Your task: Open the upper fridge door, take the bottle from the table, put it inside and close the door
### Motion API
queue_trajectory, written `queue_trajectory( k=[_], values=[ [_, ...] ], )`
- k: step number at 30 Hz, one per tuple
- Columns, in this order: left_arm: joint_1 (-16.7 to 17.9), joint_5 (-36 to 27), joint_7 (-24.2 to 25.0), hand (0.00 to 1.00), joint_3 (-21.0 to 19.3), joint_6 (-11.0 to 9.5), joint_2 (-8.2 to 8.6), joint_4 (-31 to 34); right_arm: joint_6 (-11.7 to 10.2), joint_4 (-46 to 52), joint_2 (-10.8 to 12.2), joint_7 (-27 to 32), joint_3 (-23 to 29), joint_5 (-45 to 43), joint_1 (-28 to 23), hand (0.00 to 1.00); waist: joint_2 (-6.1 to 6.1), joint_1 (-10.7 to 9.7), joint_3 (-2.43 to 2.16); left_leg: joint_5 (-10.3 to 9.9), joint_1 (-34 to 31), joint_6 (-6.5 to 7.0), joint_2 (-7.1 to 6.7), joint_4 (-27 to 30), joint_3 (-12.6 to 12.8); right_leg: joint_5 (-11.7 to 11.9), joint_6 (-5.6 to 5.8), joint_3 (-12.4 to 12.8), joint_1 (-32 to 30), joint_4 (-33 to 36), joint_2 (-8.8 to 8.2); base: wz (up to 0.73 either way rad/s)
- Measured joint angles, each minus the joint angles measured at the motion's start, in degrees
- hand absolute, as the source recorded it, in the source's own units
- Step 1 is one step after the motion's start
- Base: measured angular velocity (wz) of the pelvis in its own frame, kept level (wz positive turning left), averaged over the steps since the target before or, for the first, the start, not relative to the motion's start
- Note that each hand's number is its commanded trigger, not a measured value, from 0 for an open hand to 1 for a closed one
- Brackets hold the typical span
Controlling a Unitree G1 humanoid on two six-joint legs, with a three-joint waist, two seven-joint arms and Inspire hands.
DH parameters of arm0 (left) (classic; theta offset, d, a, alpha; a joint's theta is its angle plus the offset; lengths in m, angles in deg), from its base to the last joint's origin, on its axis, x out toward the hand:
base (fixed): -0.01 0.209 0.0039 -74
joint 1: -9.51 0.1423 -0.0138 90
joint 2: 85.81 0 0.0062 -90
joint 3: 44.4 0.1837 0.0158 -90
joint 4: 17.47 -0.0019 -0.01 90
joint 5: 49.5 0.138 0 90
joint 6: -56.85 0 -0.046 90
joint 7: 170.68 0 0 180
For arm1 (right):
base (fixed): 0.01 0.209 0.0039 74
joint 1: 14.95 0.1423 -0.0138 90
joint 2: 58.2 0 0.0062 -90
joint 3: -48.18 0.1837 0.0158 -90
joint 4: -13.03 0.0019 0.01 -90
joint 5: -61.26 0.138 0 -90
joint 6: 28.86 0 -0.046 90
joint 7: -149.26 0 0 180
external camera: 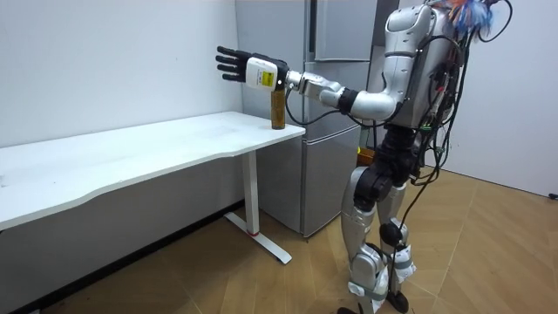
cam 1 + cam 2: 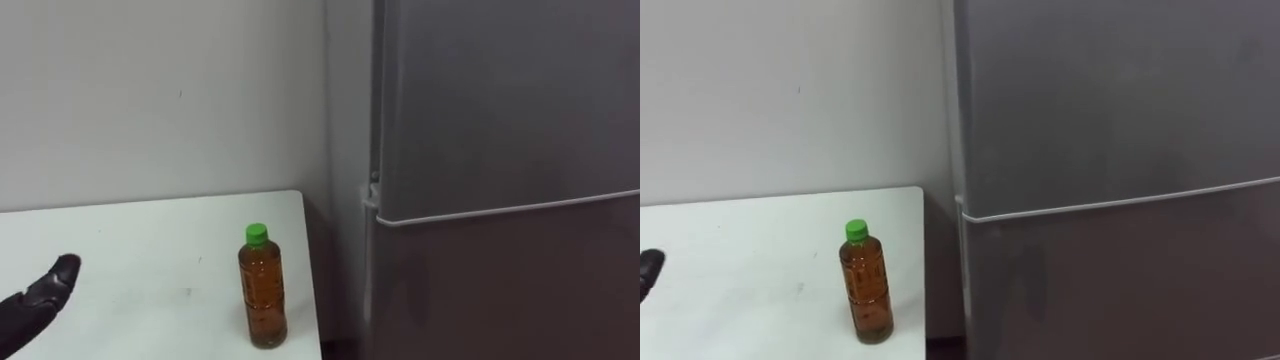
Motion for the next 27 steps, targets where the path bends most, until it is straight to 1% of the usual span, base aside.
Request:
queue_trajectory(
  k=[2,4,6,8,9,10,12,13,16,17,21,22,24,25,27],
  values=[
    [-0.7,0.2,2.2,0.00,1.5,0.4,0.04,1.2,0.0,0.0,0.1,0.0,-0.5,0.0,0.3,0.00,0.10,-0.5,-0.01,0.0,-0.4,0.00,0.04,0.1,0.0,0.0,-0.01,0.1,-0.4,0.0,0.05,0.00],
    [-1.5,0.6,3.3,0.00,2.3,0.4,0.06,1.9,0.0,-0.1,0.2,0.0,-0.5,0.0,0.7,0.00,0.00,-1.0,0.00,0.0,-0.6,0.00,0.08,0.0,0.0,0.0,-0.04,0.1,-0.5,0.0,0.09,0.00],
    [-2.6,0.6,4.3,0.00,3.2,0.5,0.09,1.9,-0.1,-0.2,0.2,0.1,-0.9,-0.1,0.9,0.00,0.16,-1.5,-0.02,0.0,-0.5,-0.01,0.07,0.0,0.0,0.0,-0.04,0.1,-0.4,0.2,0.12,0.00],
    [-3.7,1.2,5.7,0.00,4.0,0.5,0.13,1.9,-0.1,-0.8,0.2,0.1,-1.1,-0.3,1.3,0.00,0.12,-2.3,0.07,0.0,-0.5,-0.02,0.07,0.0,0.1,0.0,-0.05,0.1,-0.4,0.2,0.12,0.00],
    [-4.0,1.7,6.1,0.00,4.3,0.7,0.21,1.9,-0.1,-0.8,0.2,0.1,-1.2,-0.4,1.3,0.00,0.05,-2.4,0.12,0.0,-0.5,-0.02,0.07,0.0,0.1,0.0,-0.05,0.2,-0.4,0.1,0.12,0.00],
    [-4.7,2.3,7.0,0.00,4.9,1.1,0.50,1.9,-0.1,-0.8,0.2,0.1,-1.4,-0.3,1.4,0.00,0.11,-2.5,0.08,0.0,-0.6,-0.02,0.06,0.1,0.3,0.0,-0.04,0.1,-0.5,0.0,0.10,-0.03],
    [-6.0,2.3,8.0,0.00,6.0,1.6,0.73,1.9,-0.1,-1.3,0.2,0.0,-1.4,-0.4,2.1,0.00,-0.22,-2.7,0.27,0.0,-0.6,-0.02,0.06,0.1,0.5,0.0,-0.04,0.1,-0.6,0.0,0.06,-0.04],
    [-6.7,2.3,8.8,0.00,6.7,1.7,0.74,1.9,0.1,-2.0,0.2,-0.1,-1.5,-0.4,2.4,0.00,-0.16,-2.9,0.21,0.0,-0.6,-0.02,0.06,0.1,0.6,0.0,-0.04,0.1,-0.6,0.0,0.06,-0.05],
    [-8.0,3.3,10.7,0.00,8.1,2.6,0.74,1.9,0.4,-2.7,0.2,-0.6,-1.5,-0.5,3.2,0.00,-0.28,-3.4,0.24,0.0,-0.6,-0.02,0.06,0.2,1.0,0.1,-0.02,0.9,-0.8,0.0,0.07,-0.09],
    [-8.5,3.3,11.1,0.00,8.4,3.2,0.74,1.9,0.6,-2.4,0.2,-0.9,-1.5,-0.4,3.3,0.00,-0.27,-4.0,0.23,0.0,-0.6,-0.02,0.04,0.2,1.0,0.1,0.00,1.1,-0.9,0.0,0.07,-0.08],
    [-11.2,2.6,11.7,0.00,9.6,4.6,0.71,1.9,0.7,-2.4,0.2,-1.3,-1.5,0.0,3.4,0.00,0.01,-4.7,0.06,0.0,-0.6,-0.02,0.02,0.2,1.3,0.1,0.01,1.5,-1.0,0.0,0.07,-0.05],
    [-12.0,2.0,11.9,0.00,9.7,4.9,0.69,1.9,1.1,-2.4,0.1,-1.3,-1.5,0.0,3.5,0.00,0.21,-5.3,-0.07,0.0,-0.5,-0.02,0.01,0.2,1.3,0.1,0.01,1.5,-0.9,0.1,0.07,0.00],
    [-12.7,1.9,12.0,0.00,9.9,5.1,0.69,1.9,1.2,-2.4,0.1,-1.4,-1.5,0.0,3.5,0.00,0.58,-5.6,-0.31,0.0,-0.4,-0.02,0.02,0.2,1.4,0.1,0.01,1.6,-0.8,0.1,0.07,-0.02],
    [-13.0,1.8,12.2,0.00,10.2,5.2,0.69,1.9,1.3,-2.4,0.0,-1.4,-1.5,0.0,3.5,0.00,0.64,-6.1,-0.34,0.0,-0.4,-0.02,0.02,0.2,1.4,0.1,0.01,1.5,-0.8,0.1,0.05,0.00],
    [-13.3,2.0,12.9,0.00,10.7,5.7,0.68,1.9,1.6,-2.4,-0.1,-1.4,-1.4,-0.4,3.9,0.00,0.77,-7.0,-0.24,0.0,-0.4,-0.02,0.03,0.2,1.4,0.1,0.00,1.4,-0.7,0.1,0.06,0.02]
  ],
)
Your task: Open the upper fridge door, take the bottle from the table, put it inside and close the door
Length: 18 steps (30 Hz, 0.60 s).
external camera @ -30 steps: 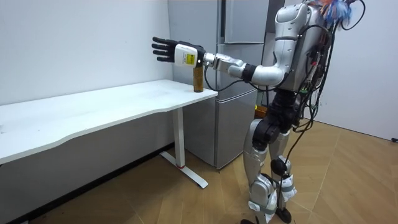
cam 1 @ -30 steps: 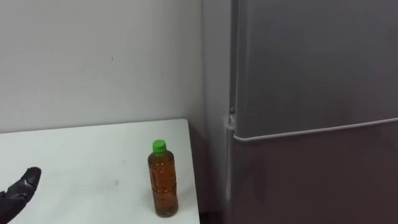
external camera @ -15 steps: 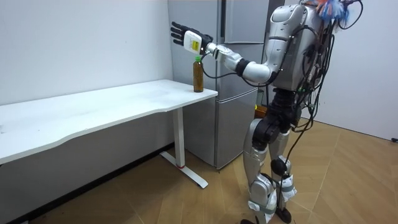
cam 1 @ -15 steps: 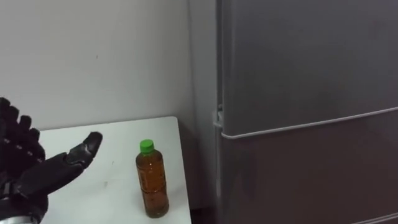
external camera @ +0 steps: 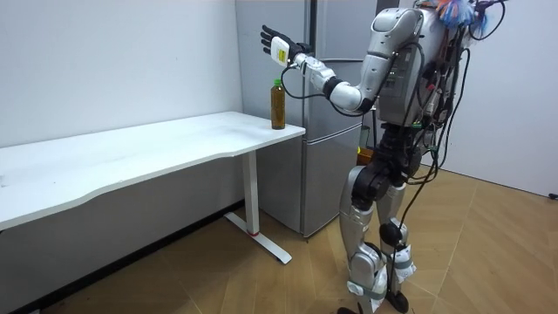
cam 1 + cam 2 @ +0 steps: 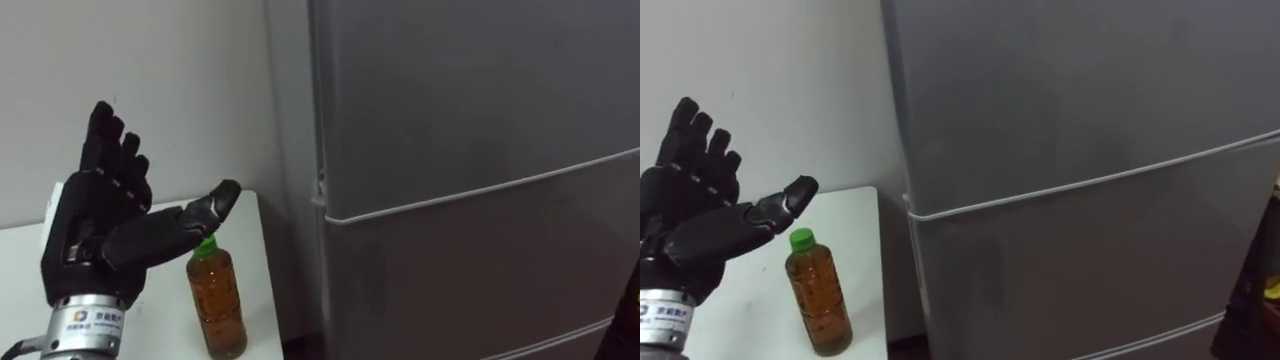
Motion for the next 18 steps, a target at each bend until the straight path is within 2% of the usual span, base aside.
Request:
queue_trajectory(
  k=[4,10,14,18],
  values=[
    [-1.1,0.0,2.2,0.00,1.2,2.1,-0.04,-0.3,0.3,-0.2,0.0,0.2,0.0,-0.2,0.6,0.00,-0.03,-0.6,0.19,0.0,0.1,0.00,0.01,0.0,0.0,0.0,-0.01,0.1,-0.1,0.1,0.01,0.00],
    [-3.7,0.0,3.3,0.00,1.5,3.1,-0.89,-0.4,1.0,0.0,0.0,0.2,0.0,0.2,0.7,0.00,0.15,-1.3,0.39,0.0,0.0,0.00,0.00,0.0,0.1,0.0,0.05,0.2,-0.3,-0.1,0.01,0.00],
    [-5.3,-0.1,5.4,0.00,2.0,3.4,-0.88,-0.9,0.9,0.4,-0.3,0.2,0.2,0.3,0.8,0.00,1.22,-1.7,0.79,0.0,0.0,0.01,0.00,-0.1,0.5,0.1,0.10,0.5,-0.4,-0.1,0.02,-0.03],
    [-6.6,0.0,6.9,0.00,2.1,4.5,-0.92,-0.9,1.1,0.4,-0.7,0.2,0.4,0.4,1.1,0.00,1.93,-1.7,0.72,0.0,-0.2,0.01,0.01,-0.1,1.0,0.2,0.11,0.6,-0.7,0.0,0.03,-0.06]
  ],
)
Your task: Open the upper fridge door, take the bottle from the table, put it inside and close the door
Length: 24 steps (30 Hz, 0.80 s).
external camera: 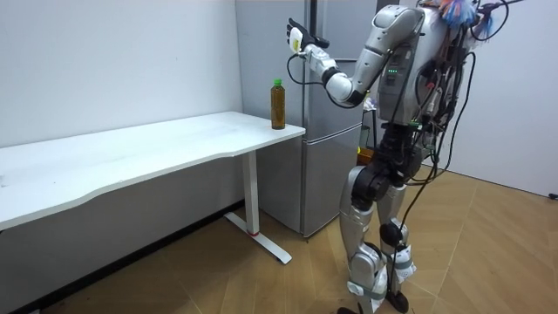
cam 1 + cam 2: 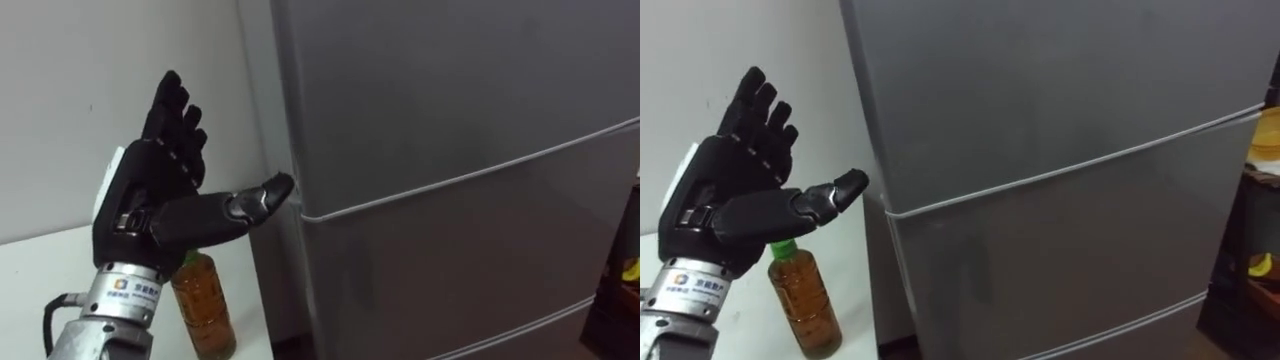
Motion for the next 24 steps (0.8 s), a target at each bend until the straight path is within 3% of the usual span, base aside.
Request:
queue_trajectory(
  k=[8,18,24],
  values=[
    [-0.6,0.1,3.0,0.00,1.9,0.3,0.02,0.0,0.5,-0.8,-0.4,-0.3,-0.8,0.0,0.8,0.00,-0.40,0.0,0.06,0.0,-0.7,0.00,-0.01,0.0,0.4,0.0,0.00,-0.2,-0.6,-0.1,-0.11,0.00],
    [-0.6,0.1,4.7,0.00,6.0,1.6,0.05,0.2,1.1,-0.9,-0.4,0.0,-2.1,0.1,1.2,0.00,-0.67,-0.3,-0.45,0.0,-1.1,0.00,0.01,-0.3,0.4,0.0,0.01,-0.4,-0.8,0.0,-0.08,0.00],
    [-3.6,-2.1,5.4,0.00,6.8,2.5,-0.01,0.5,1.6,-0.8,-0.7,0.1,-2.8,0.4,1.3,0.00,-0.66,-0.3,-0.50,0.0,-1.0,0.00,0.00,-0.3,0.5,0.1,0.01,-0.4,-0.8,-0.1,-0.10,0.02]
  ],
)
